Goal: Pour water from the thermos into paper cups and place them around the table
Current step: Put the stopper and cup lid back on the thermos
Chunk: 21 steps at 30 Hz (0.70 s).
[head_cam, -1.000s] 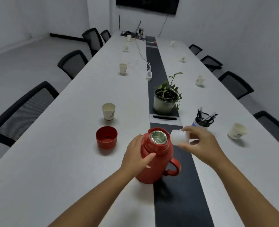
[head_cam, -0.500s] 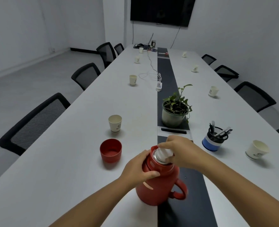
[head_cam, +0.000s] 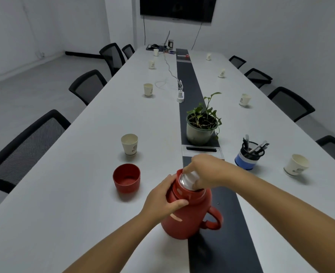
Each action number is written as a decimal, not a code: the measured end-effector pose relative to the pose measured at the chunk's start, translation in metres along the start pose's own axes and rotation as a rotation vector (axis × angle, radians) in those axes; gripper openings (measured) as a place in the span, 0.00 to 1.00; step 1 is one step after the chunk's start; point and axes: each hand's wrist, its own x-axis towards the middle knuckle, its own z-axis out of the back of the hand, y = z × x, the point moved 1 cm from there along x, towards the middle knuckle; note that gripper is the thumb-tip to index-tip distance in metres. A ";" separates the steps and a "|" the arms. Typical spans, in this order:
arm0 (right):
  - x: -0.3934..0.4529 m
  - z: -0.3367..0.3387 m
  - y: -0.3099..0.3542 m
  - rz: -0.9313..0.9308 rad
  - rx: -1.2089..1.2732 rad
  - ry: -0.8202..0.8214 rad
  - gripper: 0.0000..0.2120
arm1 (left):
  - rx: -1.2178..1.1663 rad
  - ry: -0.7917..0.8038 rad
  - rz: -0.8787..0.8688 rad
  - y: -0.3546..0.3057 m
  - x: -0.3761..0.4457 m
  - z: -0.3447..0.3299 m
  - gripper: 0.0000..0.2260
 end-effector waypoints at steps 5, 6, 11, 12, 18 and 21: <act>-0.009 -0.025 -0.011 -0.015 0.150 -0.147 0.20 | -0.013 -0.041 0.041 0.008 -0.013 0.009 0.30; -0.012 -0.039 -0.014 0.001 0.231 -0.248 0.21 | -0.015 -0.118 0.086 0.018 -0.016 0.014 0.29; -0.009 -0.097 0.005 -0.054 0.903 -0.735 0.21 | 0.036 -0.575 0.512 0.071 -0.010 0.049 0.25; -0.004 -0.104 0.010 -0.074 0.971 -0.824 0.17 | 0.037 -0.603 0.588 0.078 -0.006 0.055 0.26; 0.012 -0.122 0.012 -0.100 0.984 -1.070 0.15 | -0.018 -0.537 0.763 0.124 0.017 0.072 0.23; 0.014 -0.123 0.010 -0.077 0.966 -1.105 0.18 | -0.132 -0.565 0.749 0.131 0.024 0.075 0.17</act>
